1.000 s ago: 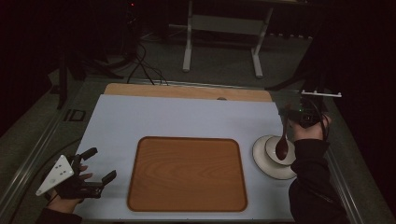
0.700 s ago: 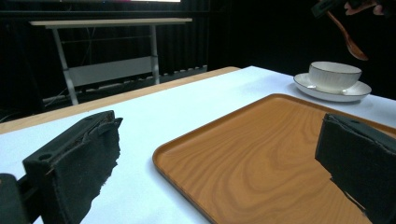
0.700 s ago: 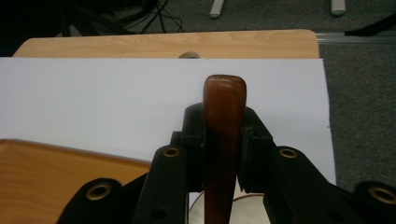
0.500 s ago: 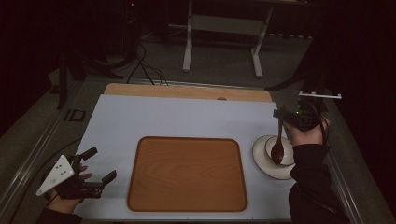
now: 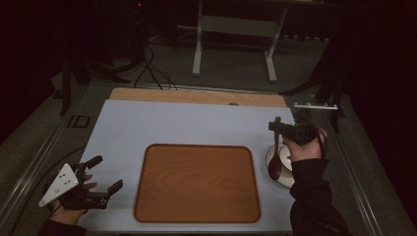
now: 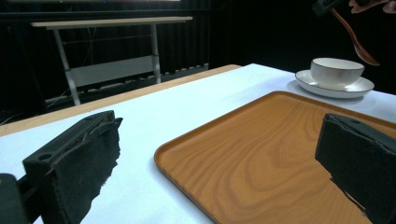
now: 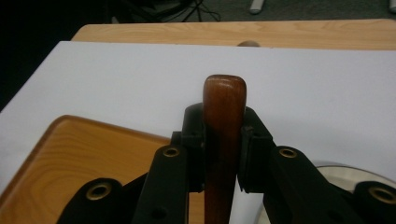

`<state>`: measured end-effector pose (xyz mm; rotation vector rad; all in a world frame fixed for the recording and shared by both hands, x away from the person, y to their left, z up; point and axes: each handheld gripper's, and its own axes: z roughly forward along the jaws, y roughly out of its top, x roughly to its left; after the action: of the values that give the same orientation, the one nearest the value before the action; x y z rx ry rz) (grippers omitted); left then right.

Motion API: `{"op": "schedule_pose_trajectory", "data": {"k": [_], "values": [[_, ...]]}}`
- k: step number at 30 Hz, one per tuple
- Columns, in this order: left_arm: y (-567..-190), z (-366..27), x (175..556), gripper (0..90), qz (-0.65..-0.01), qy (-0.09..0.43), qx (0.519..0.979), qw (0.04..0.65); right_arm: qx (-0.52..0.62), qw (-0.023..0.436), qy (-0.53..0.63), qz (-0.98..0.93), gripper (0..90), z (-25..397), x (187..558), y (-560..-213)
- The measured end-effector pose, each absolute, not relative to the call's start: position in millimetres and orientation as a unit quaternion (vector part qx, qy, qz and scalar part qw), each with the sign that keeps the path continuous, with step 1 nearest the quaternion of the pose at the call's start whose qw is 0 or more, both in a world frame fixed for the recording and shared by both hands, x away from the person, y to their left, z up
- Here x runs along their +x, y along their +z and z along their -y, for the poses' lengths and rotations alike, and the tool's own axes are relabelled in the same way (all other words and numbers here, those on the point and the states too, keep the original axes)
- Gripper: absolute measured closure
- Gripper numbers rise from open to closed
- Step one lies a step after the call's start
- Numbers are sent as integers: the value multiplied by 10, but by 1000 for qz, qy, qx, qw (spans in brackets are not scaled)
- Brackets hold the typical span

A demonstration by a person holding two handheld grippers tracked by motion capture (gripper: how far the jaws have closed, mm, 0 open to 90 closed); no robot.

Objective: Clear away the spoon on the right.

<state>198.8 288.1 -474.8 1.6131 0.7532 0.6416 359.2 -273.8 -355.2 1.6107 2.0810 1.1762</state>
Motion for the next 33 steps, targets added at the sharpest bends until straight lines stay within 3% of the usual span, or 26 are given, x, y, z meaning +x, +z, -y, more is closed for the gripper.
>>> {"op": "schedule_pose_trajectory", "data": {"k": [33], "values": [[-4752,-2872,1994,0,-322,275,694,582,550,66,412,-724,759,1878,3294,-4122]]}}
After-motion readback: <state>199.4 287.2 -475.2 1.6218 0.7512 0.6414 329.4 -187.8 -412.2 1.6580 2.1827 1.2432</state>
